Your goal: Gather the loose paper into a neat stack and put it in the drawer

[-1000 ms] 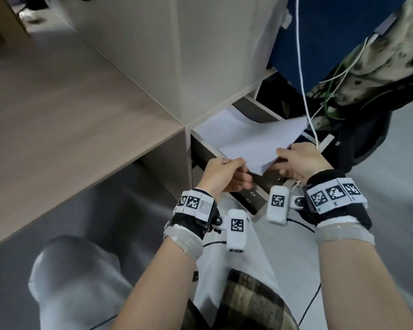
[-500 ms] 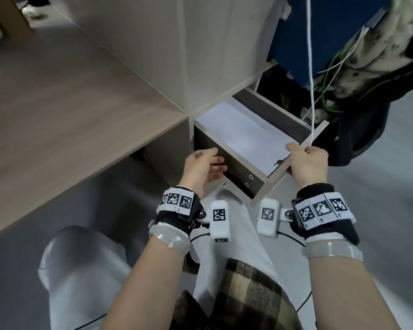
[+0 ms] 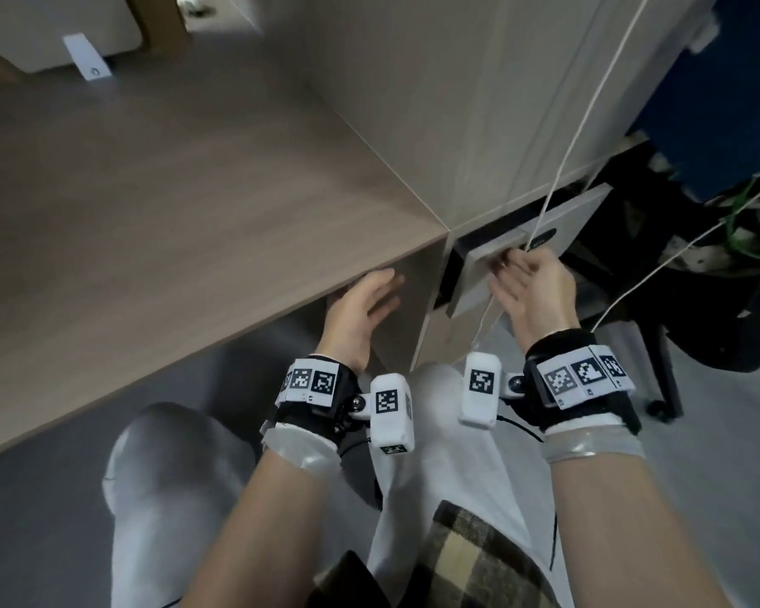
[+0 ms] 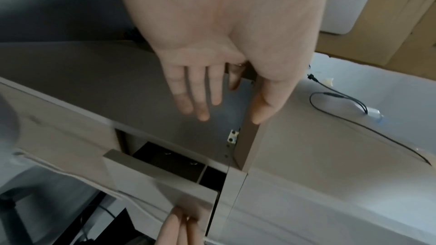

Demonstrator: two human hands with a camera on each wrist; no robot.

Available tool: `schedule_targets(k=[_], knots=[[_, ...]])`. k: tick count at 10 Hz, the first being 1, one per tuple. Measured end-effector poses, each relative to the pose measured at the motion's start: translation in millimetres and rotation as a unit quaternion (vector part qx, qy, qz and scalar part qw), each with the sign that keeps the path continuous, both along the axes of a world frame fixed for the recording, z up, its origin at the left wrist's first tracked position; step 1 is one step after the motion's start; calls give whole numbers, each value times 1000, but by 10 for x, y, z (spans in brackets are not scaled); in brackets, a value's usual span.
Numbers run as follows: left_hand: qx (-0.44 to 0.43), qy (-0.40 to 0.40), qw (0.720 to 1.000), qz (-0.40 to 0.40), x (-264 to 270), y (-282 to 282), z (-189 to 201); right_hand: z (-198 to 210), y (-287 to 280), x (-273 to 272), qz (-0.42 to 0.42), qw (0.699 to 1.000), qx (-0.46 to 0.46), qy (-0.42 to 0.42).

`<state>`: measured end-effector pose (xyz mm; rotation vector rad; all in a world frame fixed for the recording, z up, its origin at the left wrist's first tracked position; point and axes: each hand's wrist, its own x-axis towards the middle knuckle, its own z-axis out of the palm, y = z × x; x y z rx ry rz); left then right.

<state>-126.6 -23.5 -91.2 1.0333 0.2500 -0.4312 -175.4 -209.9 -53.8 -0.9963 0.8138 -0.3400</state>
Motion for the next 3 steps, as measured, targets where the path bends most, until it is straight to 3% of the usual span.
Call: schedule_targets(k=[1, 3], knots=[[-10, -21, 1000, -9, 1, 120, 44, -18, 146, 165, 53, 997, 33, -38], [-4, -20, 1000, 5, 25, 196, 42, -59, 207, 127, 121, 992, 5, -38]])
